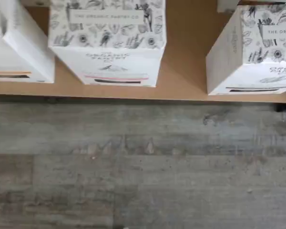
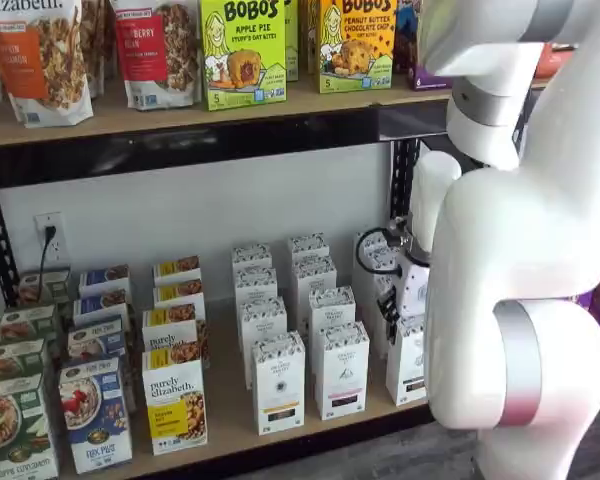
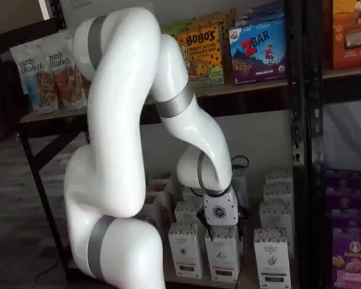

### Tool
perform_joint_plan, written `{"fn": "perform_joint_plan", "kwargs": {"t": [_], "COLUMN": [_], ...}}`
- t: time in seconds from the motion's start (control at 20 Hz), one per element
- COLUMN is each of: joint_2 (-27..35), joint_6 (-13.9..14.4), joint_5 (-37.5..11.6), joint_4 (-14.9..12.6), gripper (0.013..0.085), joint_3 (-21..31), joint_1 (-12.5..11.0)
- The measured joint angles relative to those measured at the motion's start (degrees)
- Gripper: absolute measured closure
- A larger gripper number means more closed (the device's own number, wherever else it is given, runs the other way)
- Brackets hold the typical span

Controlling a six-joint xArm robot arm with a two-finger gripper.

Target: Pick up the white box with a green strip in the middle, on the bottom shelf, the sixth box from the left

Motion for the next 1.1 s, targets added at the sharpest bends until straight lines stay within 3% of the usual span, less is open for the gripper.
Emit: {"fn": "perform_joint_plan", "kwargs": {"t": [0.1, 0.25, 0.4, 0.65, 0.75, 0.9, 0.95, 1.1], "joint_2": [3.92, 8.4, 12.04, 16.39, 17.85, 19.66, 20.2, 21.93], "joint_6": [-3.64, -5.05, -9.33, -8.71, -9.58, -3.0, -2.41, -3.71], "joint_5": [-1.23, -2.57, -3.88, -4.47, -4.61, -4.8, -4.84, -4.43], "joint_4": [2.79, 2.96, 7.03, 5.52, 6.41, -1.15, -1.82, -0.01], "gripper": [0.013, 0.013, 0.013, 0.013, 0.013, 0.013, 0.013, 0.013], "joint_3": [-2.75, -6.14, -9.03, -13.18, -14.8, -17.01, -17.71, -20.33], "joint_1": [-0.88, -2.11, -2.34, -3.21, -3.2, -4.17, -4.21, -3.71]}}
